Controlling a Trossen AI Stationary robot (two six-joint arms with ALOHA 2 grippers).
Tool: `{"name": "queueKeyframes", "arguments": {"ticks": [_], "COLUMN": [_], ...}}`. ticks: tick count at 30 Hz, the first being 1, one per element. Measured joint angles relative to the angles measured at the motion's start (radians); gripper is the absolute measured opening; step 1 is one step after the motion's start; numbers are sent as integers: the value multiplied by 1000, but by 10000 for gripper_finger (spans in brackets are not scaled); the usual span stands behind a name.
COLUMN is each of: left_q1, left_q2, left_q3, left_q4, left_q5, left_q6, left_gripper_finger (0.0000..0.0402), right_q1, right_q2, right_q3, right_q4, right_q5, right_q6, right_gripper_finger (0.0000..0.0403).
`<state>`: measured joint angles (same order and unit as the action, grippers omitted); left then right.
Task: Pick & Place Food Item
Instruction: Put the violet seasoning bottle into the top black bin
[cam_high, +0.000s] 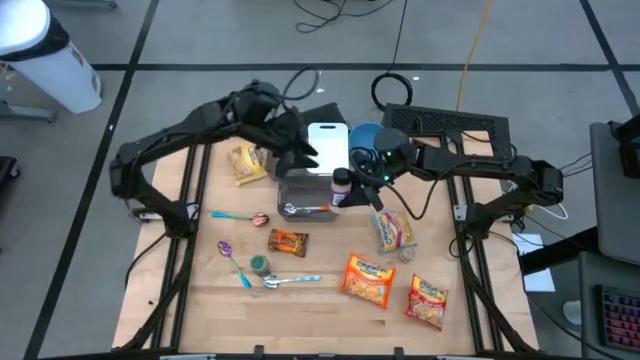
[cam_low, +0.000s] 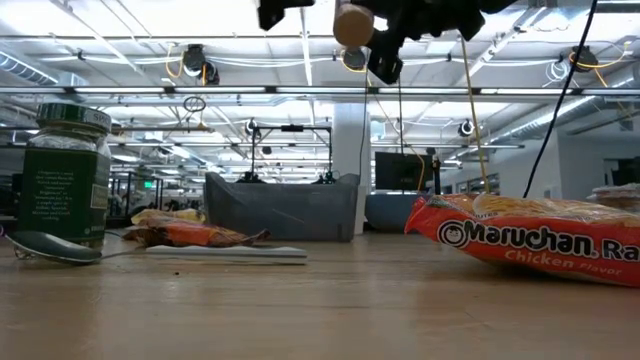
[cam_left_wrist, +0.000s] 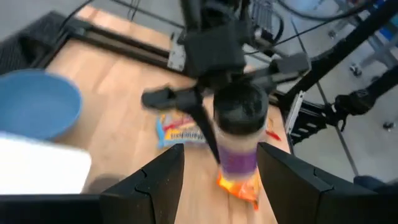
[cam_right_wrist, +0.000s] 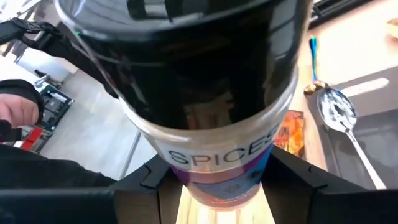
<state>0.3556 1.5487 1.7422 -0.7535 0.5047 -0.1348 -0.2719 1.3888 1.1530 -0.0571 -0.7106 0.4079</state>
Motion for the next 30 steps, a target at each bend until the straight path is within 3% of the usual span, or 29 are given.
{"name": "queueKeyframes", "arguments": {"ticks": [11, 30], "left_q1": [-56, -92], "left_q2": [189, 218], "left_q3": [207, 211], "left_q4": [-95, -77], "left_q5": [79, 89], "left_q6": [-11, -68], "left_gripper_finger": [209, 209], "right_q1": [6, 5], "right_q2": [0, -1], "right_q3": [0, 0], "right_q4": [31, 31], "right_q5": [2, 22], "right_q6": [-3, -62], "right_gripper_finger": [172, 172]}}
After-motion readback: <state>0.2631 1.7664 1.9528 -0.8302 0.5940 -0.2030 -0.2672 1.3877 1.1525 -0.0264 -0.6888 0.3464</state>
